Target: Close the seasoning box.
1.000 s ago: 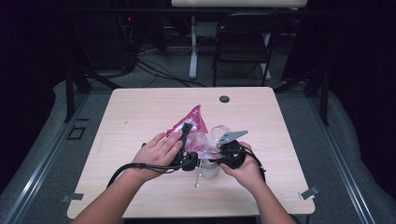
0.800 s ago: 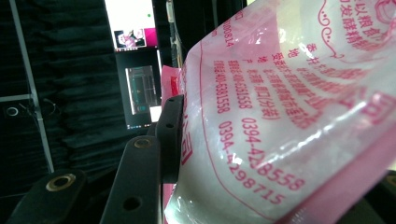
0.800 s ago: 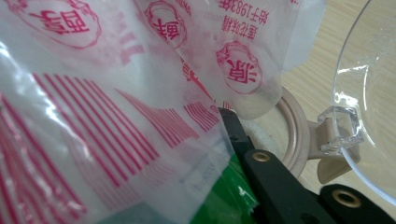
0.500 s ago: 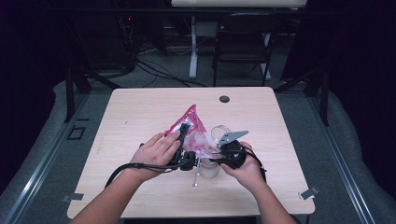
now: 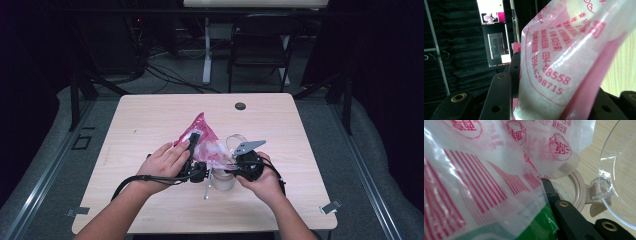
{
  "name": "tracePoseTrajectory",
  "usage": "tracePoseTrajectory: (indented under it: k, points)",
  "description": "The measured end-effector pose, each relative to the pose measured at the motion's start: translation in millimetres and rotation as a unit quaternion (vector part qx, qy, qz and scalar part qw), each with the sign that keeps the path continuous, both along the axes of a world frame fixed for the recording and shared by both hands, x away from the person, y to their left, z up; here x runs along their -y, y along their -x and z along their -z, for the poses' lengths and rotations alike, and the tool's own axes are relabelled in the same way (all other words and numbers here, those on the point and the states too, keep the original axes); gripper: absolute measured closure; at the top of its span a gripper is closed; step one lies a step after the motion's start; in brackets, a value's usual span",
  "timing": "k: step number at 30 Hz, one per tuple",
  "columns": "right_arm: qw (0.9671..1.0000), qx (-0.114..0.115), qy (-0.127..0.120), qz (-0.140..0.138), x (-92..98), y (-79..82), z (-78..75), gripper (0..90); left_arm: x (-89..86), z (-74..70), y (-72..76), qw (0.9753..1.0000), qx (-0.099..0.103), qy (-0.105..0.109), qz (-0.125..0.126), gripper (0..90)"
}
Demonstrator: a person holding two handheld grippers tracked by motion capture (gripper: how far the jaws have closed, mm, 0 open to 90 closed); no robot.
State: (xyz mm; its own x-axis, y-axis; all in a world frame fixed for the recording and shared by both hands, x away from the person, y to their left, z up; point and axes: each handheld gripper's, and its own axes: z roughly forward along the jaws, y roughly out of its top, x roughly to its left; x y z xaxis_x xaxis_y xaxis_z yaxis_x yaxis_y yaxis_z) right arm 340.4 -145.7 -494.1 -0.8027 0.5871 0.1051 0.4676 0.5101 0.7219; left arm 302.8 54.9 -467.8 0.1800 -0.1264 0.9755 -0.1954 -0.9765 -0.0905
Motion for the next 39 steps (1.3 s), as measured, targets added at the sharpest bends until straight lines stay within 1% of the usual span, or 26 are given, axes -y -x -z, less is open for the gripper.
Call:
tracePoseTrajectory:
  k: [2, 5, 6, 8, 9, 14, 15, 16, 18, 19, 22, 24, 25, 26, 27, 28, 29, 30, 31, 32, 35, 36, 38, 39]
  points:
    - [1.0000, 0.000, 0.001, 0.000, 0.1, 0.2, -0.1, 90.0, -0.1, -0.1, -0.1, 1.0000, 0.003, -0.001, 0.003, 65.5]
    - [1.0000, 0.000, 0.003, 0.000, 0.0, 0.5, -0.4, 90.0, -0.2, 0.3, -0.5, 1.0000, 0.001, -0.003, 0.003, 65.5]
    - [1.0000, 0.000, 0.002, 0.001, -0.3, 0.7, -0.3, 90.0, -0.9, 1.2, -0.2, 1.0000, -0.003, 0.002, -0.002, 65.4]
    - [1.0000, 0.000, 0.003, 0.000, -0.1, 0.8, -0.6, 90.0, -0.8, 0.7, -0.3, 1.0000, 0.000, 0.001, -0.001, 65.4]
    - [1.0000, 0.000, 0.003, 0.000, -0.1, 0.8, -0.7, 90.0, -1.0, 1.0, -0.4, 1.0000, -0.001, 0.004, -0.001, 65.4]
    - [1.0000, 0.000, 0.004, 0.003, -0.2, 1.3, -0.8, 90.0, -1.5, 2.0, -0.9, 1.0000, -0.001, 0.004, -0.003, 65.4]
    - [1.0000, 0.000, 0.004, 0.003, -0.2, 1.5, -0.9, 90.0, -1.6, 2.0, -1.0, 1.0000, -0.002, 0.003, -0.003, 65.5]
    - [1.0000, 0.000, 0.006, 0.001, 0.1, 1.4, -1.1, 90.0, -2.0, 2.9, -1.0, 0.9999, -0.007, 0.005, -0.006, 65.5]
    - [1.0000, -0.001, 0.001, 0.002, -0.2, 1.6, -1.0, 90.0, -2.5, 3.2, -1.1, 0.9999, -0.008, 0.006, -0.006, 65.5]
    - [1.0000, 0.000, 0.001, 0.002, -0.1, 1.7, -1.1, 90.0, -2.6, 2.8, -1.1, 1.0000, -0.005, 0.004, -0.004, 65.6]
    - [1.0000, 0.001, 0.000, 0.001, 0.0, 1.7, -1.5, 90.0, -3.3, 2.3, -1.3, 1.0000, -0.005, 0.003, -0.004, 65.6]
    - [1.0000, 0.001, 0.001, 0.001, 0.0, 2.1, -2.1, 90.0, -4.2, 2.8, -1.5, 0.9999, -0.006, 0.006, -0.005, 65.6]
    - [1.0000, 0.001, 0.001, -0.001, 0.0, 2.2, -2.5, 90.0, -4.9, 3.6, -1.6, 0.9998, -0.012, 0.010, -0.008, 65.5]
    - [1.0000, 0.002, 0.001, 0.000, -0.3, 2.5, -2.8, 90.0, -5.3, 3.2, -1.6, 0.9999, -0.009, 0.008, -0.006, 65.5]
    - [1.0000, 0.004, 0.002, -0.002, -0.6, 3.0, -3.4, 90.0, -6.0, 3.9, -1.4, 0.9998, -0.011, 0.012, -0.009, 65.5]
    - [1.0000, 0.004, 0.001, -0.004, -0.7, 3.1, -3.8, 90.0, -6.4, 3.2, -1.2, 0.9999, -0.007, 0.007, -0.008, 65.6]
    - [1.0000, 0.005, -0.001, -0.004, -1.1, 3.6, -4.2, 90.0, -7.4, 4.3, -1.2, 0.9998, -0.011, 0.014, -0.010, 65.6]
    - [1.0000, 0.006, -0.001, -0.005, -1.2, 3.8, -4.8, 90.0, -8.0, 4.2, -1.0, 0.9997, -0.013, 0.016, -0.012, 65.6]
    - [1.0000, 0.006, 0.001, -0.005, -1.3, 4.3, -5.5, 90.0, -8.2, 3.9, -1.1, 0.9998, -0.011, 0.016, -0.010, 65.6]
    - [0.9999, 0.008, 0.000, -0.006, -1.6, 4.5, -5.7, 90.0, -8.8, 4.2, -1.0, 0.9996, -0.015, 0.020, -0.012, 65.6]
    - [0.9999, 0.011, 0.000, -0.005, -2.5, 5.4, -6.6, 90.0, -8.9, 3.7, -1.1, 0.9997, -0.011, 0.020, -0.012, 65.8]
    - [0.9999, 0.011, 0.002, -0.007, -2.3, 5.5, -7.2, 90.0, -9.1, 3.7, -1.2, 0.9996, -0.009, 0.024, -0.013, 65.8]
    - [0.9999, 0.013, -0.002, -0.006, -2.6, 6.1, -7.9, 90.0, -10.2, 3.6, -1.5, 0.9993, -0.014, 0.030, -0.017, 65.9]
    - [0.9999, 0.015, -0.007, -0.005, -2.6, 6.5, -8.7, 90.0, -11.2, 4.2, -1.8, 0.9990, -0.019, 0.035, -0.021, 66.0]
